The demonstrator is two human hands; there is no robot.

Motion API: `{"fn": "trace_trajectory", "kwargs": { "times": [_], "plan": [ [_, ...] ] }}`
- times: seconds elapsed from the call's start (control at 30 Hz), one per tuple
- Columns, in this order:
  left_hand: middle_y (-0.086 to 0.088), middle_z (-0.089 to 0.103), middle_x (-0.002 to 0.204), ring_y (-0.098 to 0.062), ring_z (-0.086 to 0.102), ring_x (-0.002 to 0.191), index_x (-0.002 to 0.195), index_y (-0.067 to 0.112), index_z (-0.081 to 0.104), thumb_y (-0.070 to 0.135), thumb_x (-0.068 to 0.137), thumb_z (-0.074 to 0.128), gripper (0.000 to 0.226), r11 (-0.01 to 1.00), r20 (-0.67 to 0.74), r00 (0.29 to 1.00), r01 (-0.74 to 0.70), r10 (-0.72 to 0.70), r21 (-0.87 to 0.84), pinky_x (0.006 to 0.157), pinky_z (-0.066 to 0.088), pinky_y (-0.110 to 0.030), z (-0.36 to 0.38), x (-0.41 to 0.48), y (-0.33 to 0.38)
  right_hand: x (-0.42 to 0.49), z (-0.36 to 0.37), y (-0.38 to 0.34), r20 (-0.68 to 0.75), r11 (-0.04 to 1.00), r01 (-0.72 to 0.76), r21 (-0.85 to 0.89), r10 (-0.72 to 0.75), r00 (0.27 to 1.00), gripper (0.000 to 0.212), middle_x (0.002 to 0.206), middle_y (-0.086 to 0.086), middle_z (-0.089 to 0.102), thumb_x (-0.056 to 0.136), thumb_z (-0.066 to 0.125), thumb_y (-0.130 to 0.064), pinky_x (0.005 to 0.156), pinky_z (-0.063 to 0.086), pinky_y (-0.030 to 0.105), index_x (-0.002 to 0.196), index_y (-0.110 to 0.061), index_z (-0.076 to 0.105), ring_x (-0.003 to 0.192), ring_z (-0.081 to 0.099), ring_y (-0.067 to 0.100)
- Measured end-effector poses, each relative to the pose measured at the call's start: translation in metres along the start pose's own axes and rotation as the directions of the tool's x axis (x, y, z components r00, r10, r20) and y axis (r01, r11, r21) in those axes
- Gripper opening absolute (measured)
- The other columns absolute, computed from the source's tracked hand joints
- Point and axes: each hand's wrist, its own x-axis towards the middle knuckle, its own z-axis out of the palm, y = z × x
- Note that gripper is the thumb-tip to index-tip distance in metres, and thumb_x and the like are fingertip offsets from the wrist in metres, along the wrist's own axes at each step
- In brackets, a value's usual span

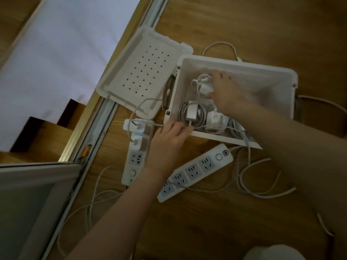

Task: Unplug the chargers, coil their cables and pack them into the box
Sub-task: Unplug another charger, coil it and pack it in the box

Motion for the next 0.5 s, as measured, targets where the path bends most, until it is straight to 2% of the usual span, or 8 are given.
{"fn": "trace_trajectory", "kwargs": {
  "times": [0.17, 0.23, 0.3, 0.37, 0.5],
  "plan": [
    [-0.006, 0.065, 0.096, -0.024, 0.057, 0.089, 0.108, 0.013, 0.069, 0.01, 0.082, 0.042, 0.037, 1.0, -0.011, 1.0, -0.005, 0.005, -0.01, 0.066, 0.048, -0.032, -0.002, 0.0, 0.001, 0.001, 0.013, -0.005, 0.126, 0.992, 0.071, -0.105, -0.058, 0.99, 0.053, 0.139, 0.02, 0.037, 0.091, 0.054, -0.005, 0.098, 0.039, 0.044, 0.137, -0.003, 0.028, 0.122, 0.04, 0.036],
    [-0.007, 0.066, 0.094, -0.025, 0.059, 0.086, 0.106, 0.012, 0.069, 0.009, 0.081, 0.041, 0.038, 1.0, -0.021, 1.0, -0.003, 0.002, -0.023, 0.063, 0.048, -0.032, -0.003, -0.001, 0.002, 0.002, 0.013, -0.008, 0.124, 0.964, 0.067, -0.255, -0.036, 0.992, 0.054, 0.139, 0.021, 0.034, 0.089, 0.056, -0.004, 0.097, 0.038, 0.043, 0.136, -0.002, 0.029, 0.124, 0.038, 0.035],
    [-0.007, 0.066, 0.093, -0.026, 0.06, 0.085, 0.105, 0.012, 0.07, 0.008, 0.08, 0.04, 0.039, 1.0, -0.025, 1.0, 0.005, -0.006, -0.031, 0.062, 0.047, -0.031, -0.004, -0.001, 0.003, 0.003, 0.009, -0.012, 0.111, 0.939, 0.022, -0.342, 0.017, 0.994, 0.046, 0.136, 0.023, 0.035, 0.09, 0.054, -0.006, 0.096, 0.04, 0.041, 0.131, -0.001, 0.035, 0.123, 0.039, 0.035],
    [-0.007, 0.066, 0.094, -0.026, 0.061, 0.086, 0.106, 0.012, 0.07, 0.008, 0.08, 0.039, 0.041, 1.0, -0.017, 1.0, 0.008, -0.009, -0.025, 0.061, 0.047, -0.03, -0.006, -0.001, 0.005, 0.006, 0.009, -0.013, 0.12, 0.962, 0.018, -0.272, 0.016, 0.993, 0.038, 0.13, 0.023, 0.042, 0.092, 0.05, -0.005, 0.091, 0.043, 0.04, 0.129, 0.001, 0.038, 0.117, 0.046, 0.036],
    [-0.007, 0.066, 0.095, -0.025, 0.061, 0.087, 0.107, 0.012, 0.07, 0.009, 0.079, 0.039, 0.042, 1.0, -0.021, 1.0, 0.009, -0.009, -0.005, 0.061, 0.047, -0.03, -0.006, -0.001, 0.004, -0.002, 0.011, -0.008, 0.203, 0.995, 0.044, -0.093, -0.024, 0.979, 0.043, 0.128, 0.023, 0.05, 0.093, 0.047, -0.003, 0.09, 0.042, 0.039, 0.135, -0.001, 0.037, 0.113, 0.051, 0.036]
  ]
}}
